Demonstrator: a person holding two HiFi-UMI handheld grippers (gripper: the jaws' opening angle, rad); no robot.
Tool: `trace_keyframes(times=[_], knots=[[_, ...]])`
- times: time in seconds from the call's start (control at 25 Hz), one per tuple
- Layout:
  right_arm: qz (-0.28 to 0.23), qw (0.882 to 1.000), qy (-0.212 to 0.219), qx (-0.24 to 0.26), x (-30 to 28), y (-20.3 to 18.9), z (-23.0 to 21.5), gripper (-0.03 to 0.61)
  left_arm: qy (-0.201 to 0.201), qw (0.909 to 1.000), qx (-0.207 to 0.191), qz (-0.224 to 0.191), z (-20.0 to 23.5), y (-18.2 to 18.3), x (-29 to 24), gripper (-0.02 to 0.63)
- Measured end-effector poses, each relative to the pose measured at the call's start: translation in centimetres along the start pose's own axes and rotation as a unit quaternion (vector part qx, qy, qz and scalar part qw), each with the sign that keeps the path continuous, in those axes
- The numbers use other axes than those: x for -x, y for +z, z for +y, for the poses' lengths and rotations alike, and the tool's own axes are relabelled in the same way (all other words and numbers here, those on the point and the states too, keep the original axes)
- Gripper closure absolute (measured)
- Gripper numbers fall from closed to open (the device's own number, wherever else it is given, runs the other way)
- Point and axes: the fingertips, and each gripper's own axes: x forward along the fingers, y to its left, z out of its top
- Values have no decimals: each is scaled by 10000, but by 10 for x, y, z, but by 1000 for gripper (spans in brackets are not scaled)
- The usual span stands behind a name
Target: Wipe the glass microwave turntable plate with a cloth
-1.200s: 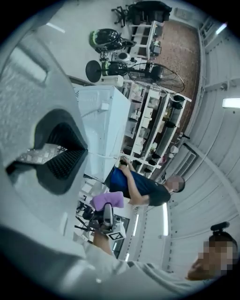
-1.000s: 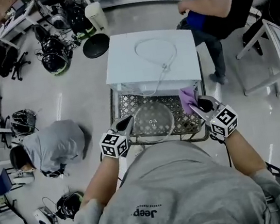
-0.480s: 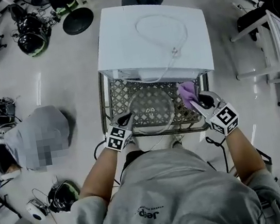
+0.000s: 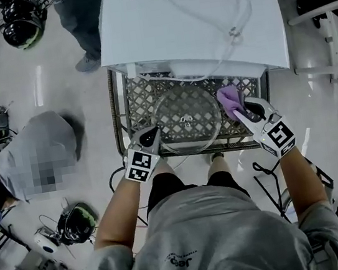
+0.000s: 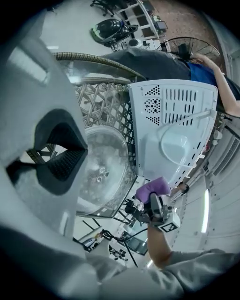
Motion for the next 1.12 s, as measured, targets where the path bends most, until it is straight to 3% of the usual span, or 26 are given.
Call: trace_keyframes(times=[0.48, 0.76, 0.88, 1.12], knots=[[118, 9991, 168, 382, -30, -15, 6, 486, 154, 9995, -277, -63, 7, -6, -14, 615], [564, 9922, 375, 1045, -54, -13, 20, 486, 63, 9995, -306, -75, 2, -6, -20, 615], [833, 9859, 471, 1375, -80, -9, 38, 486, 80, 9993, -346, -130, 1, -6, -21, 615], [912, 9704, 485, 2181, -149, 4, 64, 486, 94, 9991, -395, -136, 2, -7, -21, 615]])
